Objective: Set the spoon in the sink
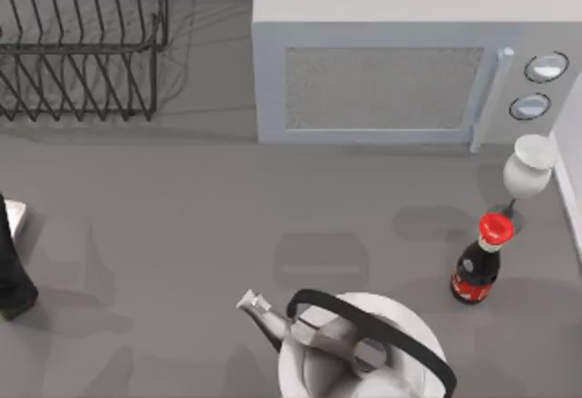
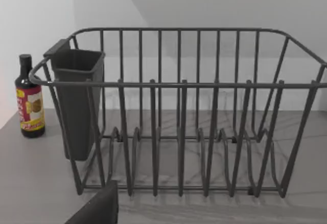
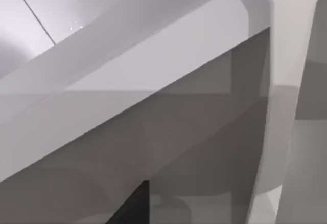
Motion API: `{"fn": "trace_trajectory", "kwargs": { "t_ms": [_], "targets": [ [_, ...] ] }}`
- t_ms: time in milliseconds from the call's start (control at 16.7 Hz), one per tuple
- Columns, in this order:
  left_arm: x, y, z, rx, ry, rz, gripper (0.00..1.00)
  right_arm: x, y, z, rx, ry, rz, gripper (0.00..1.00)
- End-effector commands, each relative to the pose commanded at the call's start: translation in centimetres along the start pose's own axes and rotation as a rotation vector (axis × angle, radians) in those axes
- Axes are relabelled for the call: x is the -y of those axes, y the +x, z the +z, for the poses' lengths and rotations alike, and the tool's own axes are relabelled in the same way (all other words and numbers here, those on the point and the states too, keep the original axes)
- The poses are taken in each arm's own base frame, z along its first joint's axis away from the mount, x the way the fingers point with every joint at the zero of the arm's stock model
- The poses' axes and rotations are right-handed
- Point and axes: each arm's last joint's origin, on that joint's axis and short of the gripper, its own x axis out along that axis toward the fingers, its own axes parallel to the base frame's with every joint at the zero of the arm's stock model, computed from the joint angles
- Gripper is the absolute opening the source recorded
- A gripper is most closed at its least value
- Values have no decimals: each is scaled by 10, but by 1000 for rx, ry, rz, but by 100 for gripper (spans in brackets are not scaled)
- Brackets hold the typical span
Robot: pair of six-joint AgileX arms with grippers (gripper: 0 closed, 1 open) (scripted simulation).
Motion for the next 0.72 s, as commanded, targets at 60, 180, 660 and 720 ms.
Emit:
{"fn": "trace_trajectory", "kwargs": {
  "t_ms": [60, 180, 660, 720],
  "targets": [
    [0, 0, 0, 0, 0, 0, 100, 0, 0, 0, 0, 0, 0, 0],
    [0, 0, 0, 0, 0, 0, 100, 0, 0, 0, 0, 0, 0, 0],
    [0, 0, 0, 0, 0, 0, 100, -3, -45, 10, 40, -5, -30, 0],
    [0, 0, 0, 0, 0, 0, 100, -4, -55, 11, 32, -6, -33, 0]
  ]
}}
